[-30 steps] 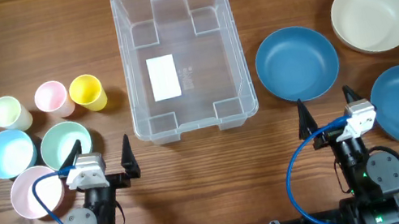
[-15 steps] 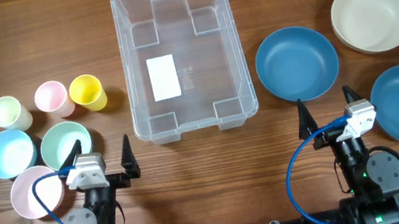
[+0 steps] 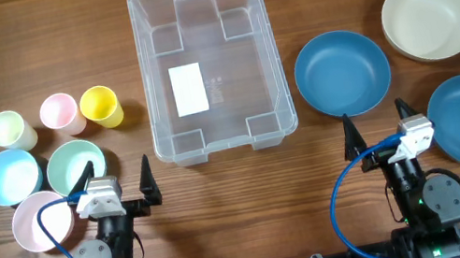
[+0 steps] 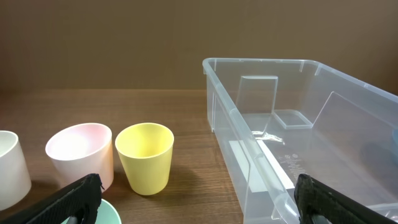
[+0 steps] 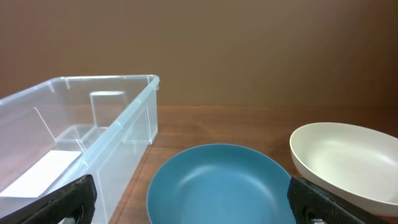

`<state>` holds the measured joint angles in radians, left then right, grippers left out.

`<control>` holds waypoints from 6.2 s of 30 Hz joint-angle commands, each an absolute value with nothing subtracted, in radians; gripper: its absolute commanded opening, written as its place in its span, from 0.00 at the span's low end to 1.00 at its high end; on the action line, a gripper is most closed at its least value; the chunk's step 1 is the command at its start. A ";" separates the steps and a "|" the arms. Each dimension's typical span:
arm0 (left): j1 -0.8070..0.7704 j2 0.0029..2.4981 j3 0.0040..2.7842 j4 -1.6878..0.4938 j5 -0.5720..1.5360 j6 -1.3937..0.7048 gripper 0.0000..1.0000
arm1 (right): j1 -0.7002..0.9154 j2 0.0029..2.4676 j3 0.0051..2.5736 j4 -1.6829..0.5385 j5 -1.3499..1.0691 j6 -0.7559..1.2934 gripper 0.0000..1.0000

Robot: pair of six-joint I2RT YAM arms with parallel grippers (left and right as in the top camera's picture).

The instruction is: Pack container

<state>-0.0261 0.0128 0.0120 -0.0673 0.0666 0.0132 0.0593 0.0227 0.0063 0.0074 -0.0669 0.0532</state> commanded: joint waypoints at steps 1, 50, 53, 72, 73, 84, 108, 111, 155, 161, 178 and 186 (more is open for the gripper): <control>-0.030 0.007 0.006 -0.063 0.077 -0.048 1.00 | 0.062 0.024 0.006 0.010 -0.090 0.223 1.00; -0.030 0.844 1.053 -0.937 0.022 -0.218 1.00 | -0.619 2.116 1.870 -0.961 -0.067 0.183 0.99; -0.030 0.844 1.053 -0.937 0.022 -0.218 1.00 | -0.617 2.184 1.870 -0.928 -0.044 0.183 0.97; -0.030 0.844 1.053 -0.937 0.022 -0.218 1.00 | -0.585 2.346 1.850 -0.838 -0.044 0.192 0.49; -0.030 0.844 1.053 -0.937 0.022 -0.218 1.00 | -0.585 2.347 1.850 -0.836 -0.045 0.196 0.47; -0.030 0.844 1.053 -0.937 0.022 -0.218 1.00 | -0.585 2.347 1.850 -0.835 -0.045 0.239 0.07; -0.030 0.844 1.053 -0.937 0.021 -0.218 1.00 | -0.213 1.655 1.851 -1.003 -0.144 0.183 0.04; -0.028 0.844 1.053 -0.937 0.015 -0.218 1.00 | -0.017 1.629 1.851 -1.007 -0.106 0.185 0.04; 0.234 1.248 1.585 -1.328 0.071 -0.184 1.00 | 0.257 1.734 1.977 -0.888 0.162 0.404 1.00; 0.234 1.248 1.585 -1.328 0.071 -0.184 1.00 | -0.124 1.674 1.929 -1.278 0.119 0.556 1.00; 0.234 1.248 1.585 -1.329 0.071 -0.187 1.00 | -0.183 1.883 1.242 -0.777 0.011 0.445 0.97; 0.234 1.248 1.585 -1.333 0.071 -0.187 1.00 | -0.183 1.949 1.242 -0.752 -0.002 0.448 0.48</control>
